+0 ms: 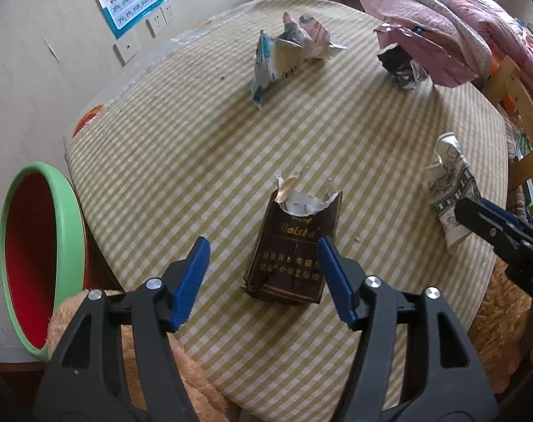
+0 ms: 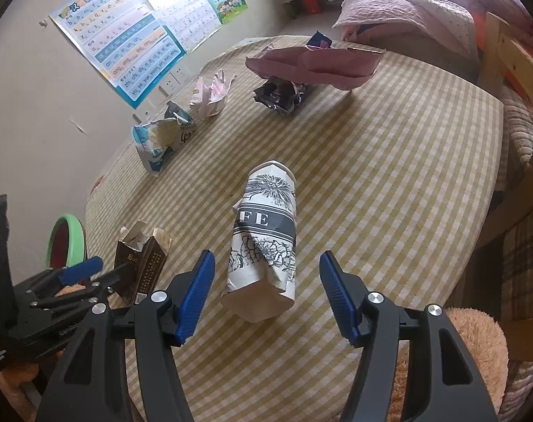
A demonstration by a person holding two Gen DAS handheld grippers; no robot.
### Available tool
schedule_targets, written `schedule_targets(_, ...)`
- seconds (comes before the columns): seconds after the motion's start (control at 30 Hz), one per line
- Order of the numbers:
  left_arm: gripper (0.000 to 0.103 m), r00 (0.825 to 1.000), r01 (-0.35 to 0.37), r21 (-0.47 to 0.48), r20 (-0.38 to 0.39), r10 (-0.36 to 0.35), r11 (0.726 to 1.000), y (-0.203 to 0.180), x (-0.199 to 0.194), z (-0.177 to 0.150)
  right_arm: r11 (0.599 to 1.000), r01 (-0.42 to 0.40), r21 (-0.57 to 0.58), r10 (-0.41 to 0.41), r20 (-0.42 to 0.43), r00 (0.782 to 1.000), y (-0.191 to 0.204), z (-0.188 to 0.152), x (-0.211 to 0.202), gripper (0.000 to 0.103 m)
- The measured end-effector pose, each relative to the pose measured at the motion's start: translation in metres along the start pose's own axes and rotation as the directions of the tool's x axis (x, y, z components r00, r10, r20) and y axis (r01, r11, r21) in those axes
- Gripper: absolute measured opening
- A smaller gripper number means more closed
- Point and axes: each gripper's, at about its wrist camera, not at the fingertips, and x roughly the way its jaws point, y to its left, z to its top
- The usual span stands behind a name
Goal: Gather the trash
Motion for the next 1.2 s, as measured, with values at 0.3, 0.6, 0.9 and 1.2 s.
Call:
schedule_targets(0.3,0.064,1.000,0.026,-0.005,0.012,-0.026,1.000,0.000,-0.004,-0.002,1.000,0.002,0.011,-0.002,-0.003,1.000,-0.003,0.000,0.001,0.060)
schedule_targets(0.6,0.058,0.999,0.025,0.014,-0.043,-0.025,1.000,-0.008,0.015,-0.007,1.000,0.011,0.007,-0.011,-0.022,1.000,-0.001,0.000,0.007,0.049)
schedule_targets(0.9,0.049,1.000,0.012,-0.022,0.023,-0.012,1.000,0.000,-0.004,-0.003,0.999,0.032,-0.016,-0.032,0.000,1.000,0.004,0.001,0.001,0.034)
schedule_targets(1.2,0.049,0.990,0.023,-0.027,0.137,-0.019,0.999,0.007,-0.049,0.009,0.999,0.024,-0.035,-0.021,0.080,0.997,0.023,0.006,-0.035,0.034)
